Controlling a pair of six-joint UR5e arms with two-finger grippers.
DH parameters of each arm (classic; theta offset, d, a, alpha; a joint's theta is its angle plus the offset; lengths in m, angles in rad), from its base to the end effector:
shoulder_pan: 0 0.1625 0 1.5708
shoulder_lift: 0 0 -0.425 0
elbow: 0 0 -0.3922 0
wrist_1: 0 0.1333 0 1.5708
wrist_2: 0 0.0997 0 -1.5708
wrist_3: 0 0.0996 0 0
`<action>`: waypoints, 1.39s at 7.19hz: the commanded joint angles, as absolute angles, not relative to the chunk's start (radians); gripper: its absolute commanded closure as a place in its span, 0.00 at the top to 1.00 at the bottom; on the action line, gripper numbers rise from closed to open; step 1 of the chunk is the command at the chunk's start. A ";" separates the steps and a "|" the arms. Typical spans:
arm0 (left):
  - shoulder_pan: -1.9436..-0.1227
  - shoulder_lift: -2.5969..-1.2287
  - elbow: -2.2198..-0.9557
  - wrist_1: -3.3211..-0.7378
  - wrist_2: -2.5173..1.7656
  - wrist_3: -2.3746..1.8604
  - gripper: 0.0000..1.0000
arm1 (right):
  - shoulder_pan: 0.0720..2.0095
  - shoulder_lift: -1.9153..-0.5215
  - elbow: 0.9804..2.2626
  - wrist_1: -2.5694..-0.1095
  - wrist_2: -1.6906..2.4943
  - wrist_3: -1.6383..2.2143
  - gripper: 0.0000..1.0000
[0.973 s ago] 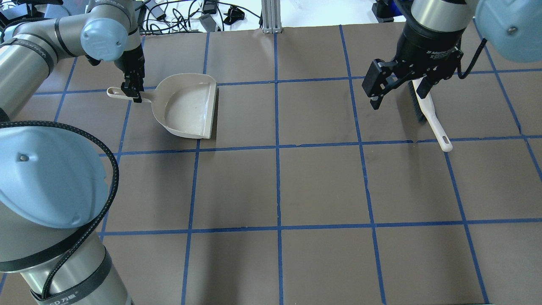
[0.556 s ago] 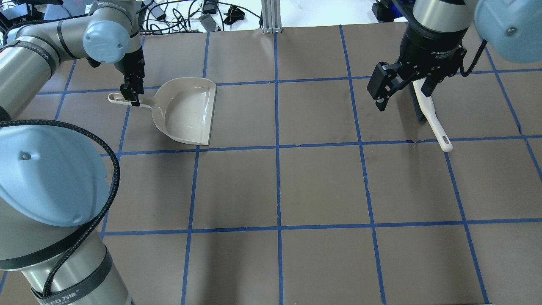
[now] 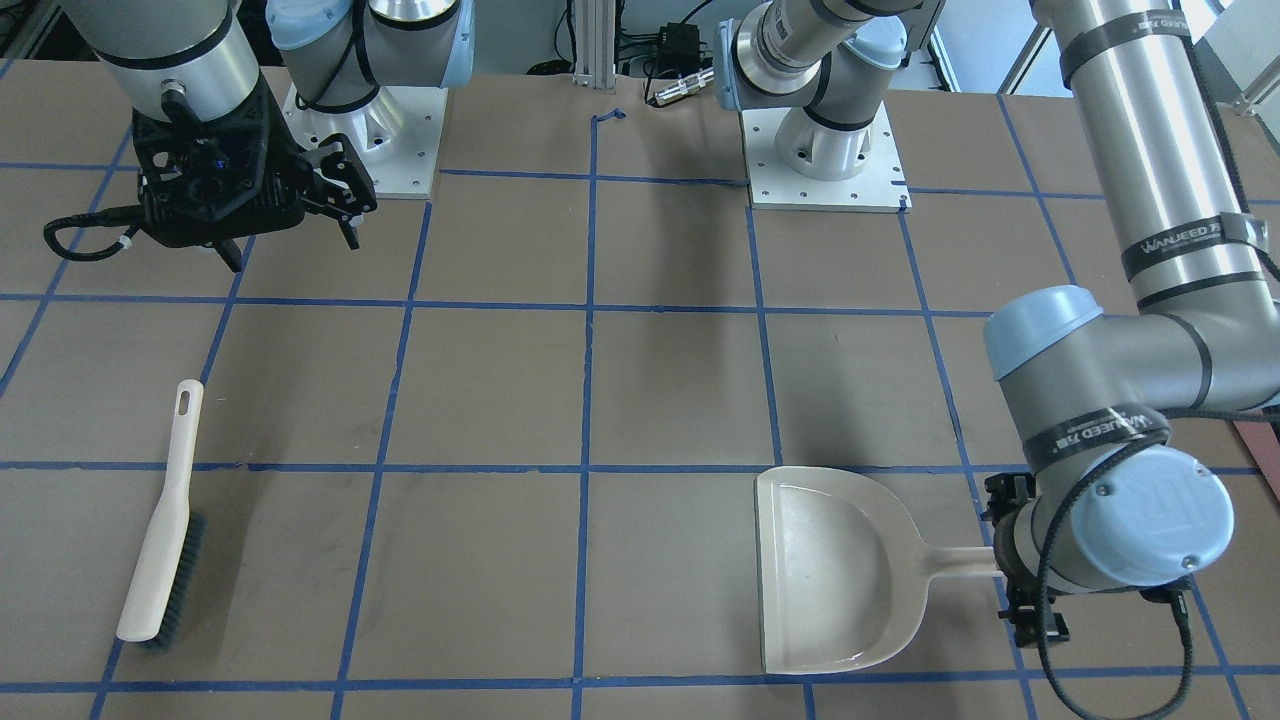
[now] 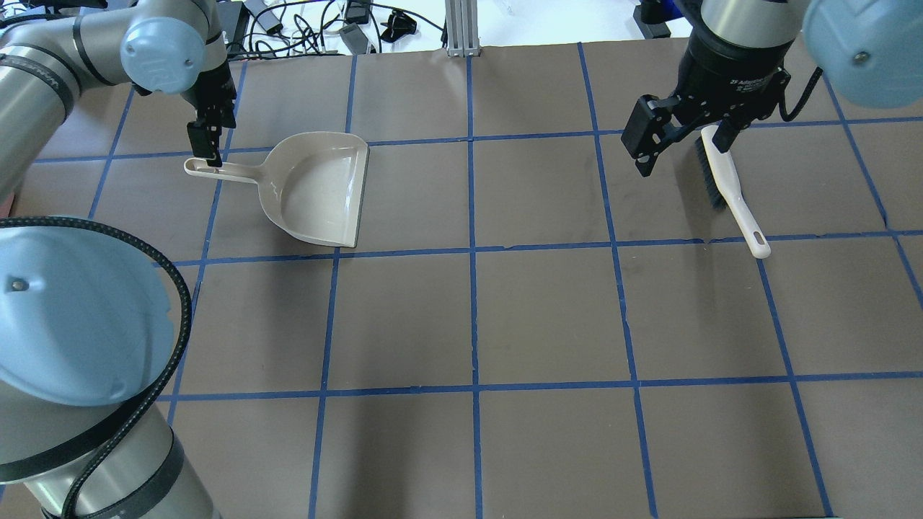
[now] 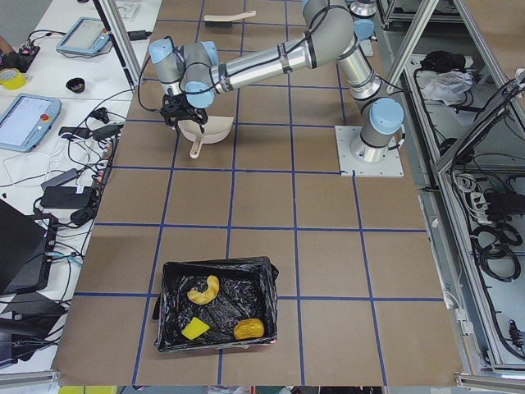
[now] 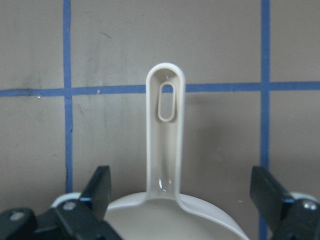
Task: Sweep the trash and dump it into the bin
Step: 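Open the left gripper and raise it away from the dustpan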
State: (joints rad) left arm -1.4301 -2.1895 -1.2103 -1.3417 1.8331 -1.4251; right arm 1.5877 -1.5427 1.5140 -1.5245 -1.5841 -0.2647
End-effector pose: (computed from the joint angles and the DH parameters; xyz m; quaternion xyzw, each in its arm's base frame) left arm -0.0051 -0.7305 0.3095 -0.6979 0.7041 -0.0668 0.1134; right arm 0.1404 -0.4996 0.4973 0.1404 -0.9900 -0.0096 0.0055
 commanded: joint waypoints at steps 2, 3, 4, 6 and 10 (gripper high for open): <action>-1.399 -2.114 -1.154 -1.233 1.835 -1.267 1.00 | 1.588 -1.542 1.516 -1.551 -1.545 -0.259 1.00; -1.387 -2.076 -1.138 -1.239 1.848 -1.079 1.00 | 1.588 -1.542 1.516 -1.549 -1.546 -0.253 1.00; -1.385 -2.039 -1.135 -1.239 1.873 -0.884 1.00 | 1.588 -1.540 1.516 -1.549 -1.545 -0.253 1.00; -1.388 -1.950 -1.134 -1.366 1.795 -0.807 1.00 | 1.586 -1.540 1.516 -1.548 -1.546 -0.253 1.00; -1.521 -1.826 -1.247 -1.496 1.649 -0.282 1.00 | 1.588 -1.540 1.516 -1.548 -1.548 -0.253 1.00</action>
State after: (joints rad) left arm -1.4832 -1.8563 -1.2133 -1.4791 1.6604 -0.4511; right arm 1.5876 -1.5401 1.5156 -1.5478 -1.5473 -0.2531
